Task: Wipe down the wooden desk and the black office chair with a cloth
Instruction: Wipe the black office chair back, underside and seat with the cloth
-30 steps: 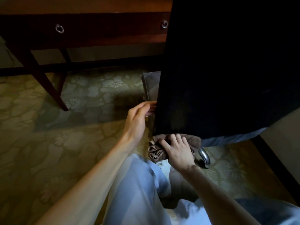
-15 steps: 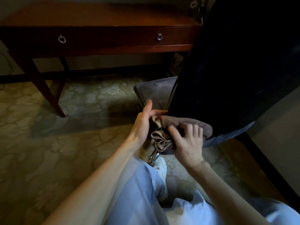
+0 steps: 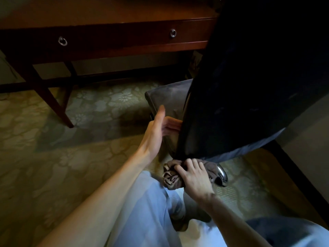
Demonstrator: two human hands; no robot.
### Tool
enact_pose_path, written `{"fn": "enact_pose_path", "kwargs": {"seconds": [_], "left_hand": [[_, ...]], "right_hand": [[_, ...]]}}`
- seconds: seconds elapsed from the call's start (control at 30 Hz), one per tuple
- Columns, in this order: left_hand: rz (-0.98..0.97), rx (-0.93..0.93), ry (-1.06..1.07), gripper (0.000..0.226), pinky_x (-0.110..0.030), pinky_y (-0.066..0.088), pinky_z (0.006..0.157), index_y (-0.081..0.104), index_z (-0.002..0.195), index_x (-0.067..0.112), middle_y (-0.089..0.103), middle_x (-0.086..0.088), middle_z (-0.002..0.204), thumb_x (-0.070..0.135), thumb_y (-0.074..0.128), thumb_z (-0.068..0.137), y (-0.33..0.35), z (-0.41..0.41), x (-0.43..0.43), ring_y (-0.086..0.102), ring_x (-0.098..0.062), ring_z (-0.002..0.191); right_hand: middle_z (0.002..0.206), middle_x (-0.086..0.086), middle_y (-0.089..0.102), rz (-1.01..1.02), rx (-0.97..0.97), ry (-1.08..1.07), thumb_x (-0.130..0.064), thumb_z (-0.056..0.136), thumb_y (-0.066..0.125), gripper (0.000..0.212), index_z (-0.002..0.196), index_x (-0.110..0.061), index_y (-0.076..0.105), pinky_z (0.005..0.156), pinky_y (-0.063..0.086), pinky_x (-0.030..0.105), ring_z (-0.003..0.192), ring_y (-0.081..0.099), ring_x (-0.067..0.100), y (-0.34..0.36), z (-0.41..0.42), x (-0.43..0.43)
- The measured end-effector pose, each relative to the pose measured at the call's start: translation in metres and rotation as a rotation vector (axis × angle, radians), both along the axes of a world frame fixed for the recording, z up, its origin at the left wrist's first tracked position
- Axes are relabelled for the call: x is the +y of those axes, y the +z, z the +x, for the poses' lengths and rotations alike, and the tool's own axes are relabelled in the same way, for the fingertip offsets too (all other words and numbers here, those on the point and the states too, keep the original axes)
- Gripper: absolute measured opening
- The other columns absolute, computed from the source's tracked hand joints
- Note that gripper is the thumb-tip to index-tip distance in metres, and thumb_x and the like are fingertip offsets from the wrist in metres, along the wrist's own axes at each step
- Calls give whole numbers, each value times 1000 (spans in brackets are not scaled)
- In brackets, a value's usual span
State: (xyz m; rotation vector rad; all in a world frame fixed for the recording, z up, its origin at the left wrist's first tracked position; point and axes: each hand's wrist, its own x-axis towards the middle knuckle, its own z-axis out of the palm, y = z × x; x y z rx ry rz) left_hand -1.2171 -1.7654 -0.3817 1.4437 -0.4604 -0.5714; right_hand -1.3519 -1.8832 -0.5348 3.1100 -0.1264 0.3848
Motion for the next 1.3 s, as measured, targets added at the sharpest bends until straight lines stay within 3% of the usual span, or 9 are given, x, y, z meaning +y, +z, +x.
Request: {"fn": "enact_pose_path", "kwargs": {"seconds": [0.17, 0.3, 0.4, 0.5, 0.67, 0.8, 1.03, 1.2, 1.3], "left_hand": [[-4, -192, 51, 63, -36, 52, 90, 78, 98, 34, 78, 1, 99, 84, 41, 89, -10, -12, -6, 71, -14, 98], [38, -326, 152, 54, -11, 44, 73, 69, 88, 35, 72, 18, 85, 86, 51, 83, -8, -17, -11, 63, 7, 81], [120, -423, 201, 61, -19, 44, 70, 64, 84, 35, 69, 23, 79, 92, 43, 80, -9, -14, -13, 60, 8, 76], [172, -455, 231, 66, -31, 48, 70, 62, 85, 34, 71, 10, 81, 95, 37, 78, -10, -11, -15, 64, -1, 77], [201, -389, 281, 56, -34, 37, 63, 55, 73, 39, 59, 21, 63, 92, 39, 80, -16, -3, -10, 52, 2, 61], [291, -476, 305, 63, -34, 35, 58, 50, 73, 41, 56, 19, 62, 98, 23, 77, -17, 17, 1, 51, -3, 58], [244, -419, 295, 61, -36, 39, 61, 54, 80, 39, 56, 18, 61, 93, 25, 81, -22, 49, 17, 51, -2, 58], [187, -405, 243, 46, -34, 36, 62, 52, 74, 40, 54, 19, 62, 80, 38, 93, -25, 60, 23, 50, 0, 59], [125, -379, 208, 39, -34, 36, 64, 53, 74, 41, 54, 19, 64, 72, 45, 96, -28, 58, 19, 50, -2, 62]], "right_hand": [[100, 8, 55, 41, -176, -7, -38, 84, 54, 37, 119, -25, 60, 77, 43, 42, 89, 52, 29, 32, -12, -9], [96, 13, 50, -22, -427, -27, -34, 83, 55, 40, 122, -24, 56, 72, 33, 41, 85, 43, 30, 82, -15, -24], [103, 13, 53, -68, -595, -18, -40, 95, 53, 32, 123, -25, 57, 74, 34, 42, 86, 44, 31, 113, -12, -35], [112, 11, 47, -118, -625, -15, -39, 91, 59, 36, 125, -26, 55, 79, 35, 44, 93, 45, 33, 113, -6, -38], [112, 14, 48, -123, -532, 1, -29, 92, 55, 32, 124, -23, 52, 81, 38, 44, 92, 44, 33, 62, 15, -21], [113, 14, 45, -246, -513, 69, -18, 87, 58, 39, 125, -25, 51, 80, 36, 43, 88, 42, 31, 21, 38, -17], [100, 12, 40, -302, -193, 81, -14, 80, 44, 51, 129, -25, 52, 70, 41, 41, 83, 39, 29, -26, 61, 8], [93, 12, 61, -308, 150, 88, -17, 58, 86, 56, 112, -26, 73, 69, 52, 40, 84, 57, 30, -35, 60, 21], [91, 12, 62, -268, 176, 60, -15, 54, 89, 55, 107, -23, 74, 67, 55, 42, 81, 62, 30, -23, 53, 18]]}}
